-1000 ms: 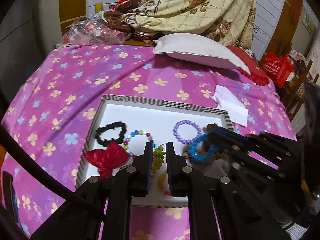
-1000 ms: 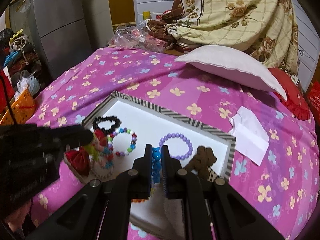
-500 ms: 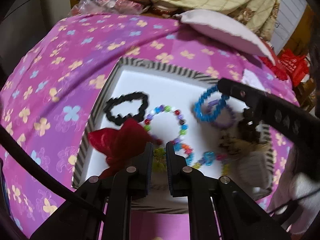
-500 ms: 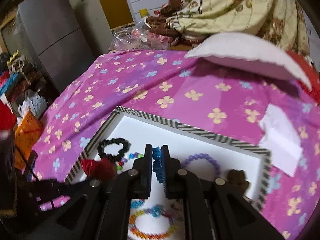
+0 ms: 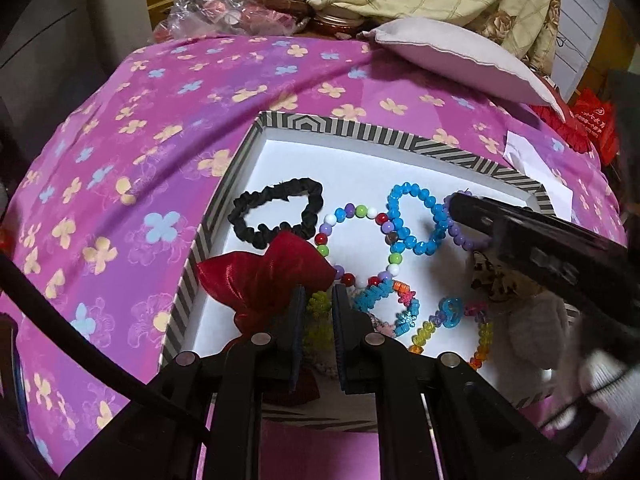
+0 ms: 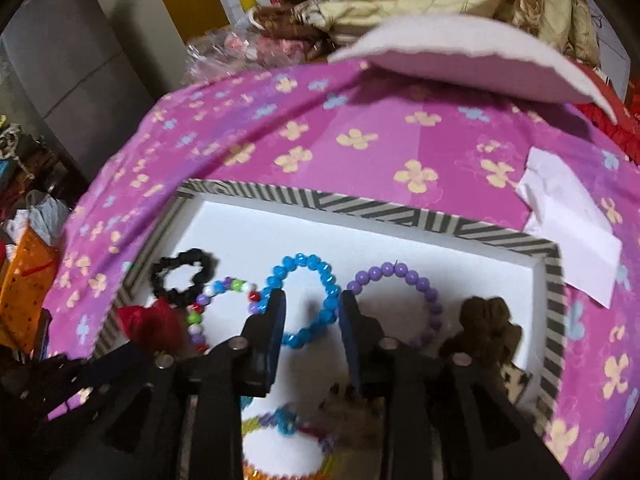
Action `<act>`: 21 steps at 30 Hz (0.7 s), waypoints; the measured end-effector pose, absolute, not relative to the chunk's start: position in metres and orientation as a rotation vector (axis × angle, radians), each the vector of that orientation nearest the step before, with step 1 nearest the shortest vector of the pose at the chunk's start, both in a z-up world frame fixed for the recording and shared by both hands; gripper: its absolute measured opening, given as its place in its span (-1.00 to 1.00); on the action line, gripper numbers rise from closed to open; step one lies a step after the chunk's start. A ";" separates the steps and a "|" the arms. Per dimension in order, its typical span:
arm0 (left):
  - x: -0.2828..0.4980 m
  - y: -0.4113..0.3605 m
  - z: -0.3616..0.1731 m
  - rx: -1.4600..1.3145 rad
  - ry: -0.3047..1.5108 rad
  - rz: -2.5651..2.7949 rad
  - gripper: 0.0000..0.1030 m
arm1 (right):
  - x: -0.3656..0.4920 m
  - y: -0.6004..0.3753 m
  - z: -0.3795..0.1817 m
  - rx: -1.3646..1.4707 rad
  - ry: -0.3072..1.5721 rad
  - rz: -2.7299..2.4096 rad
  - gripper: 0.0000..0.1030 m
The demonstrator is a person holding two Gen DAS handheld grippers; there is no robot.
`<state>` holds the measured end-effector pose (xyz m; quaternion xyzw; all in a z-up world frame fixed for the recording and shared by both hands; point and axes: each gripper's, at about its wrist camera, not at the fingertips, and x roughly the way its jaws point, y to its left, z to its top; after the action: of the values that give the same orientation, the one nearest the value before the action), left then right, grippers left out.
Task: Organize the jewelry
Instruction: 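Open both tools in the tray and withdraw them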
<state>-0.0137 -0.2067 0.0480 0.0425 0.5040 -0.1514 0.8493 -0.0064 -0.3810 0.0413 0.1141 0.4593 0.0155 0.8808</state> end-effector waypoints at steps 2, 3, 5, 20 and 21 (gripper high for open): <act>-0.018 -0.206 0.051 0.099 1.045 -0.315 -0.82 | -0.023 -0.379 0.049 0.223 0.936 0.030 -0.14; -0.021 -0.205 0.053 0.109 1.031 -0.313 -0.80 | -0.029 -0.378 0.053 0.220 0.928 0.039 -0.14; -0.029 -0.203 0.057 0.127 1.003 -0.305 -0.79 | -0.045 -0.375 0.059 0.215 0.909 0.038 -0.06; -0.093 -0.181 0.089 0.166 0.849 -0.258 -0.79 | -0.145 -0.367 0.081 0.203 0.828 -0.025 0.18; -0.097 -0.179 0.090 0.167 0.845 -0.258 -0.79 | -0.153 -0.365 0.081 0.203 0.826 -0.026 0.18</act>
<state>-0.0969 -0.1794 0.0897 0.0805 0.4085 -0.1246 0.9006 -0.1526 -0.3652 0.0814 0.0986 0.4007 -0.0124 0.9108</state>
